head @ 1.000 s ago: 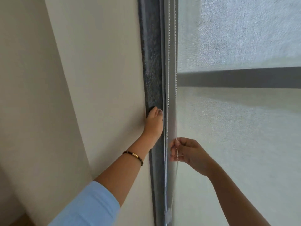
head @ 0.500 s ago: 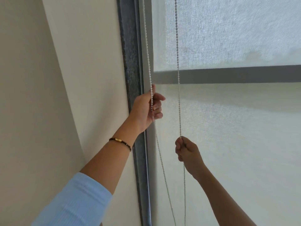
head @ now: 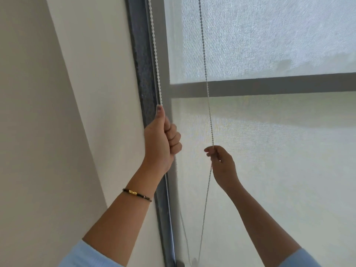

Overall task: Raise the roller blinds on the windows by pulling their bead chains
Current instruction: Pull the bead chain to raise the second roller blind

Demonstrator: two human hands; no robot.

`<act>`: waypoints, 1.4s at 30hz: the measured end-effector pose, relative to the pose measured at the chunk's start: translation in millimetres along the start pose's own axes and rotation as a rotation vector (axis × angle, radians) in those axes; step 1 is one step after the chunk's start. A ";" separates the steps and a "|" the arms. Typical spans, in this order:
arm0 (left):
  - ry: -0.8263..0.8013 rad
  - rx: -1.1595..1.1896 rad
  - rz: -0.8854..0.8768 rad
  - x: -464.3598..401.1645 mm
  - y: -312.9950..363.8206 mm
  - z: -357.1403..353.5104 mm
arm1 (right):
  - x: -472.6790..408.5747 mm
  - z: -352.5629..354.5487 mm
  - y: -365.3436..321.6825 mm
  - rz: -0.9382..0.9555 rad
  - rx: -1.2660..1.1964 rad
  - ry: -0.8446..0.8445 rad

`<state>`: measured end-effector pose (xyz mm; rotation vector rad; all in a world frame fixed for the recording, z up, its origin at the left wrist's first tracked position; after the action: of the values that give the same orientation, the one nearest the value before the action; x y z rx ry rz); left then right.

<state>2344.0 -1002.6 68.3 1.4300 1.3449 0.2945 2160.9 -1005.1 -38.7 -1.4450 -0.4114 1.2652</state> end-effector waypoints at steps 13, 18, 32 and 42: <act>0.172 -0.191 -0.129 40.7 -4.6 4.4 | -27.7 16.6 -38.9 -0.039 -0.012 -0.141; 0.190 -0.279 -0.107 54.2 -20.4 10.2 | -19.6 13.1 -55.1 -0.054 -0.188 -0.290; 0.104 -0.300 0.341 135.1 -127.9 37.7 | 0.3 -13.1 -191.1 0.008 -0.709 -0.592; -0.018 -0.278 0.634 179.0 -187.5 73.0 | 12.6 -40.0 -215.0 0.149 -0.629 -0.293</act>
<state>2355.6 -938.8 -193.2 1.5784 0.7642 0.8446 2281.5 -945.3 134.1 -1.8364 -0.9802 1.5556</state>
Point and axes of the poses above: each hand's wrist, its own x-axis away from the middle knuckle, its own z-axis out of the back of the hand, y = z × x, the point moved 4 cm from there along -x, towards the middle knuckle, and after that the axes turned 6 degrees about -y, right-handed, at the moved point
